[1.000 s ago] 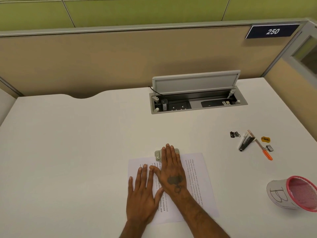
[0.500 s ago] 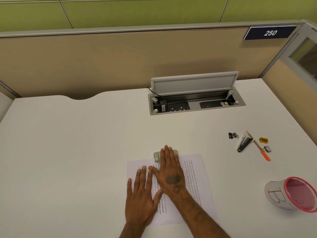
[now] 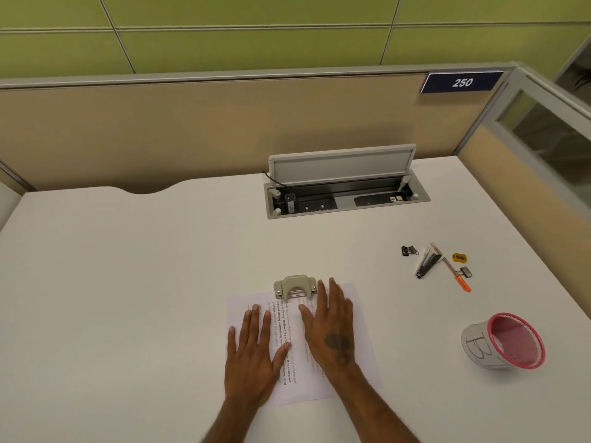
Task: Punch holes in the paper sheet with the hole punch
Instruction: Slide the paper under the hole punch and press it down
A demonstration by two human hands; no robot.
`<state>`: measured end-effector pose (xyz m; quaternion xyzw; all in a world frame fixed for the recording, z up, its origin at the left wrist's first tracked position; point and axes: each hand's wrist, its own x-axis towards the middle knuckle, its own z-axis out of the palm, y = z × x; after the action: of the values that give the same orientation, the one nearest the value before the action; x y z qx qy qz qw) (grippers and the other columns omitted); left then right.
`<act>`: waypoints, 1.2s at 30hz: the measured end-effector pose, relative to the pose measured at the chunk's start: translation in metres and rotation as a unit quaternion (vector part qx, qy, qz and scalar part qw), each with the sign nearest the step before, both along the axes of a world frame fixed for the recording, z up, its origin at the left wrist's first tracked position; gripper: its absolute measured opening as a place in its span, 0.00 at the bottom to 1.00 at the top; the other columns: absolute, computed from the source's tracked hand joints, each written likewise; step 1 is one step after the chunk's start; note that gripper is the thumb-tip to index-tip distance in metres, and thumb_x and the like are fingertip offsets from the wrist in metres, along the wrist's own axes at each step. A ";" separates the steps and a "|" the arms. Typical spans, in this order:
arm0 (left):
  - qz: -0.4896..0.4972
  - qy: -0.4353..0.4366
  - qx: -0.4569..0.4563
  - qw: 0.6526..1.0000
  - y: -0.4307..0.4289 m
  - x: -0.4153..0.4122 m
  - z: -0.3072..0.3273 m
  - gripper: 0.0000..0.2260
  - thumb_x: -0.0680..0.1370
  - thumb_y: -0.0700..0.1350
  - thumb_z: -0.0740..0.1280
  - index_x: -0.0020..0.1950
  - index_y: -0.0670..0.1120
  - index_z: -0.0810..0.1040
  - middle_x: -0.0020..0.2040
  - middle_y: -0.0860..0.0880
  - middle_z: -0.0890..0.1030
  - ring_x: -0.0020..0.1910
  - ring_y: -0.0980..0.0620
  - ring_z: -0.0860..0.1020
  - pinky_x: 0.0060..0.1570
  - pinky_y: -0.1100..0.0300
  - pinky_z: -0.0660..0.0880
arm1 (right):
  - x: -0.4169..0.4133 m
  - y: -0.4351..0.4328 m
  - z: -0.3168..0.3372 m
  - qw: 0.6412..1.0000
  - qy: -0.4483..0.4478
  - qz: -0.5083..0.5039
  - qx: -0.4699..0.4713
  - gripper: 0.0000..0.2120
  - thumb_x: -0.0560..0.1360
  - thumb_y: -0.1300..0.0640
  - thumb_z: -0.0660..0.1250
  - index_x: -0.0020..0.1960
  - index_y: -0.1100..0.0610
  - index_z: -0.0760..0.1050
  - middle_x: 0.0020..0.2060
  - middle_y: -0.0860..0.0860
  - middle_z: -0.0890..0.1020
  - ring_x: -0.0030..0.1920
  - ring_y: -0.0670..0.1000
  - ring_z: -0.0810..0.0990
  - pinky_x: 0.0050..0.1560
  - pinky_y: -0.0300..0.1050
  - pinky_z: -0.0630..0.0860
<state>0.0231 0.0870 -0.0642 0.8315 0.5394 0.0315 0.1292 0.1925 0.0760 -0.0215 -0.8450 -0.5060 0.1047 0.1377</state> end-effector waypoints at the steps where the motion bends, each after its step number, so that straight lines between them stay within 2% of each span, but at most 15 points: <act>1: 0.002 -0.004 -0.001 1.000 -0.001 0.000 0.002 0.34 0.79 0.66 0.50 0.80 0.48 0.54 0.81 0.48 0.53 0.79 0.50 0.50 0.75 0.43 0.51 | 0.008 -0.009 0.001 0.999 0.001 -0.049 0.018 0.32 0.78 0.39 0.55 0.75 0.57 0.63 0.74 0.59 0.66 0.73 0.59 0.66 0.73 0.56 0.61; 3: 0.004 -0.009 0.000 1.000 -0.003 0.000 0.006 0.35 0.79 0.67 0.49 0.80 0.48 0.54 0.81 0.48 0.53 0.79 0.51 0.49 0.76 0.44 0.49 | 0.024 -0.027 0.000 0.991 0.013 -0.129 0.041 0.27 0.76 0.44 0.65 0.69 0.59 0.69 0.66 0.60 0.75 0.65 0.59 0.74 0.65 0.55 0.71; 5: 0.008 -0.013 0.014 1.000 -0.004 0.001 0.011 0.35 0.78 0.67 0.48 0.80 0.48 0.55 0.81 0.48 0.53 0.80 0.51 0.51 0.76 0.45 0.46 | 0.038 -0.041 0.001 0.982 0.057 -0.179 0.018 0.26 0.75 0.45 0.67 0.67 0.59 0.70 0.63 0.59 0.76 0.62 0.58 0.74 0.61 0.53 0.73; 8: 0.053 -0.038 0.041 0.997 -0.005 0.005 0.024 0.36 0.78 0.67 0.48 0.79 0.46 0.60 0.79 0.46 0.59 0.78 0.47 0.58 0.77 0.47 0.44 | 0.049 -0.053 0.002 0.972 0.098 -0.212 -0.018 0.29 0.74 0.42 0.67 0.68 0.58 0.69 0.63 0.57 0.75 0.62 0.56 0.73 0.60 0.52 0.74; 9: 0.088 -0.050 0.040 0.994 -0.006 0.007 0.028 0.37 0.77 0.68 0.49 0.78 0.45 0.61 0.79 0.45 0.61 0.78 0.46 0.60 0.77 0.47 0.46 | 0.050 -0.055 0.003 0.970 0.106 -0.215 -0.023 0.30 0.73 0.40 0.67 0.68 0.57 0.68 0.63 0.56 0.75 0.62 0.56 0.73 0.60 0.51 0.74; 11: 0.185 -0.076 0.012 0.980 -0.011 0.008 0.034 0.39 0.75 0.68 0.51 0.76 0.42 0.63 0.76 0.42 0.65 0.75 0.41 0.64 0.74 0.43 0.56 | 0.050 -0.056 0.006 0.967 0.123 -0.223 -0.027 0.33 0.72 0.39 0.69 0.69 0.57 0.68 0.63 0.56 0.74 0.62 0.55 0.73 0.59 0.51 0.75; 13: 0.271 -0.088 -0.020 0.958 -0.017 0.011 0.040 0.38 0.74 0.68 0.59 0.73 0.41 0.65 0.72 0.39 0.69 0.70 0.38 0.67 0.67 0.39 0.66 | 0.050 -0.056 0.010 0.961 0.142 -0.236 -0.030 0.35 0.70 0.39 0.71 0.69 0.58 0.68 0.62 0.56 0.74 0.61 0.56 0.73 0.57 0.52 0.76; 15: 0.323 -0.086 -0.060 0.941 -0.024 0.014 0.046 0.38 0.72 0.65 0.67 0.72 0.40 0.65 0.70 0.38 0.71 0.68 0.37 0.68 0.62 0.39 0.70 | 0.049 -0.056 0.013 0.955 0.157 -0.248 -0.035 0.36 0.69 0.41 0.73 0.68 0.60 0.68 0.62 0.57 0.74 0.62 0.57 0.73 0.57 0.52 0.76; 17: 0.355 -0.087 -0.089 0.927 -0.028 0.019 0.050 0.40 0.70 0.64 0.70 0.72 0.41 0.64 0.69 0.39 0.71 0.67 0.37 0.68 0.60 0.40 0.70 | 0.049 -0.056 0.016 0.952 0.169 -0.254 -0.036 0.35 0.69 0.43 0.74 0.68 0.60 0.68 0.62 0.58 0.74 0.62 0.58 0.73 0.56 0.52 0.76; 24: 0.409 -0.108 -0.106 0.900 -0.028 0.035 0.058 0.44 0.67 0.59 0.76 0.74 0.41 0.59 0.69 0.38 0.68 0.68 0.37 0.66 0.64 0.40 0.67 | 0.054 -0.051 0.023 0.940 0.213 -0.265 -0.042 0.28 0.70 0.53 0.76 0.64 0.63 0.70 0.60 0.61 0.75 0.59 0.61 0.76 0.55 0.55 0.78; 31: 0.453 -0.108 -0.155 0.871 -0.010 0.032 0.067 0.48 0.61 0.57 0.81 0.71 0.40 0.62 0.67 0.36 0.68 0.66 0.36 0.66 0.64 0.42 0.67 | 0.059 -0.046 0.027 0.934 0.228 -0.270 -0.059 0.27 0.69 0.52 0.77 0.62 0.62 0.73 0.58 0.60 0.77 0.58 0.59 0.78 0.55 0.50 0.77; 36: 0.464 -0.121 -0.181 0.858 0.000 0.025 0.067 0.48 0.58 0.55 0.83 0.71 0.42 0.63 0.66 0.37 0.69 0.66 0.36 0.67 0.64 0.42 0.66 | 0.062 -0.043 0.030 0.929 0.239 -0.273 -0.070 0.25 0.69 0.53 0.77 0.59 0.63 0.75 0.57 0.60 0.80 0.54 0.59 0.81 0.51 0.49 0.79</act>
<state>0.0483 0.0869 0.0032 0.4361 0.8392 0.0904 0.3122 0.2540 0.0327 0.0089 -0.9079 -0.1992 0.2972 0.2183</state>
